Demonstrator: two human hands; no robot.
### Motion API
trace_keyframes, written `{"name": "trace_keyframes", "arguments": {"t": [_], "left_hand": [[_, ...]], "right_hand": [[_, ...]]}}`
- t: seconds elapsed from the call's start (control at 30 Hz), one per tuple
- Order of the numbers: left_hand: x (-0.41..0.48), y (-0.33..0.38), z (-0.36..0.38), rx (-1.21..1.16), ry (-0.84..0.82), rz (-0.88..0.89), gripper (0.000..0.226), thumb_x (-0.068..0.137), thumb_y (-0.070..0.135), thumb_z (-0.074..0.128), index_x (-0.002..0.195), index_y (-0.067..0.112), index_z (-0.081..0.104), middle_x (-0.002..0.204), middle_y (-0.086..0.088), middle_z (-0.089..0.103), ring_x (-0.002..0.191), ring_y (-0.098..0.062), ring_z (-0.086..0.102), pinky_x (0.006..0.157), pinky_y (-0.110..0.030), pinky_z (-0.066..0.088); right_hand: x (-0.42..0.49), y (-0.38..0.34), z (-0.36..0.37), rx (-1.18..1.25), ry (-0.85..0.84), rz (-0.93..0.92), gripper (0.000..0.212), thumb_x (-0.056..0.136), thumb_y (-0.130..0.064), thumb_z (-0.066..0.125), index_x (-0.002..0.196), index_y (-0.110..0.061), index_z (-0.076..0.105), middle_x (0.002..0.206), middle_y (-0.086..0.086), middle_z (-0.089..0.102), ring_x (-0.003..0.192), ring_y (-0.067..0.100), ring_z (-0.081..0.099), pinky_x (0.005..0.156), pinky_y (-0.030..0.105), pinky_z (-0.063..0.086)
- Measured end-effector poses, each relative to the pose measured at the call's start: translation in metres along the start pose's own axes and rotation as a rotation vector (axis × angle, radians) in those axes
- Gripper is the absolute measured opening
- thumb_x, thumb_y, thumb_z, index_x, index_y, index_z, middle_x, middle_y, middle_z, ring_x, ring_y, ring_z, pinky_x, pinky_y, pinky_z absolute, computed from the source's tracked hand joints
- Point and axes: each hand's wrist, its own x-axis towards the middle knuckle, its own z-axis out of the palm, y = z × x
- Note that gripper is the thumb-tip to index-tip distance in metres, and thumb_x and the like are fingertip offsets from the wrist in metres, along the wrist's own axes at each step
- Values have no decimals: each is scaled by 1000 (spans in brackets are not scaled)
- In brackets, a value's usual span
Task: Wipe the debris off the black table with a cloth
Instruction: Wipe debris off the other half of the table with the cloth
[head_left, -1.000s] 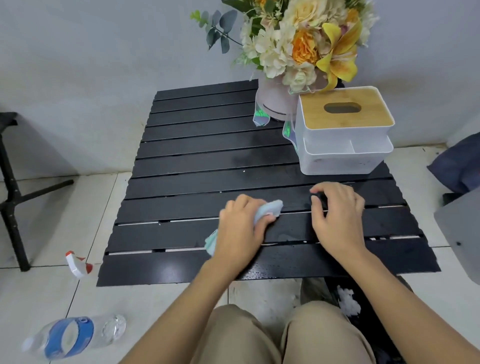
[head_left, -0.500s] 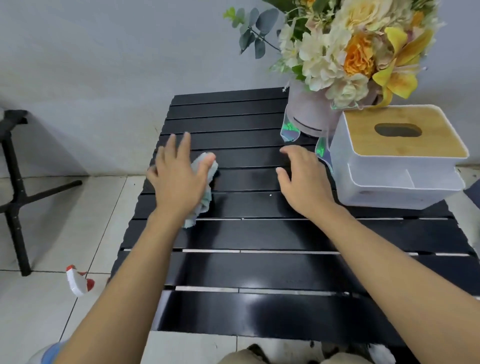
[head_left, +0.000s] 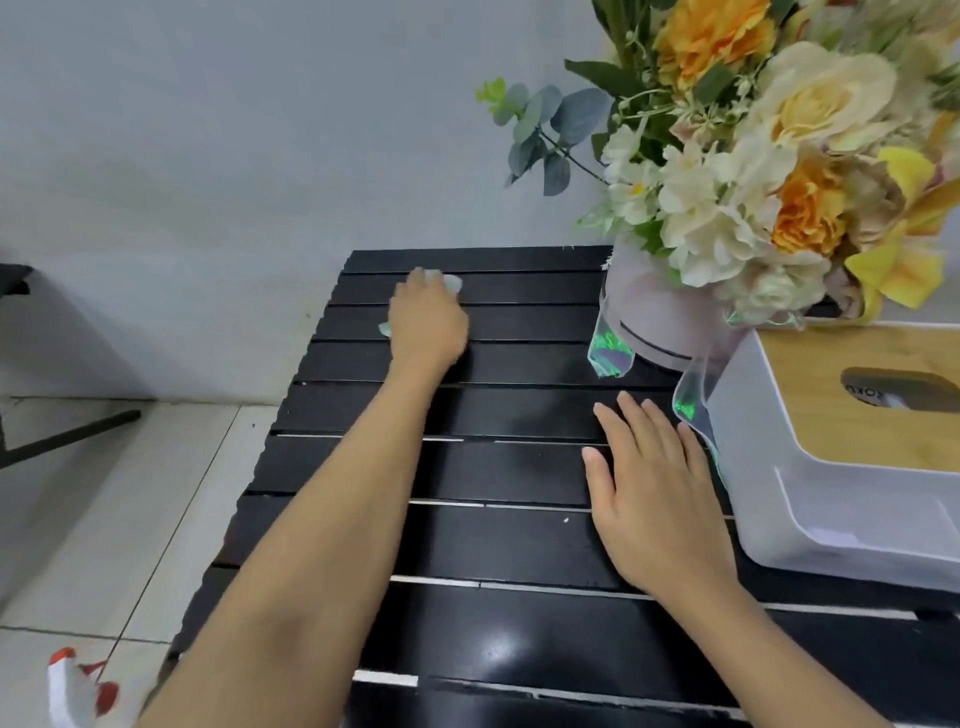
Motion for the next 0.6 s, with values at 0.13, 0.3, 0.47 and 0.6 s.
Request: {"name": "trace_keyframes", "arguments": {"t": [0.13, 0.3, 0.47, 0.6], "left_hand": [[-99, 25, -4, -92, -174, 542, 34, 101, 21, 38, 128, 7, 52, 137, -12, 48, 128, -34, 42, 114, -42, 29], [-74, -63, -36, 155, 141, 75, 30, 98, 33, 41, 119, 27, 61, 134, -12, 43, 114, -40, 41, 95, -49, 35], [37, -45, -14, 131, 100, -277, 34, 93, 18, 42, 120, 5, 57, 130, -20, 45, 116, -41, 42, 95, -45, 34], [34, 39, 24, 16, -16, 164, 25, 95, 17, 42, 112, 4, 54, 118, -17, 57, 110, -37, 49, 90, -41, 37]], "right_hand": [[0, 1, -2, 5, -26, 0, 57, 98, -42, 24, 142, -16, 48, 150, 5, 43, 141, 25, 36, 117, 45, 25], [2, -2, -2, -4, -5, 18, 55, 97, -41, 26, 140, -16, 50, 148, 6, 46, 139, 26, 39, 115, 47, 29], [0, -2, -2, -13, 21, 14, 55, 97, -40, 26, 138, -15, 53, 146, 7, 49, 137, 27, 42, 113, 47, 31], [0, 0, -1, -12, 28, 12, 54, 97, -41, 28, 137, -16, 53, 145, 6, 49, 136, 26, 42, 113, 45, 30]]}}
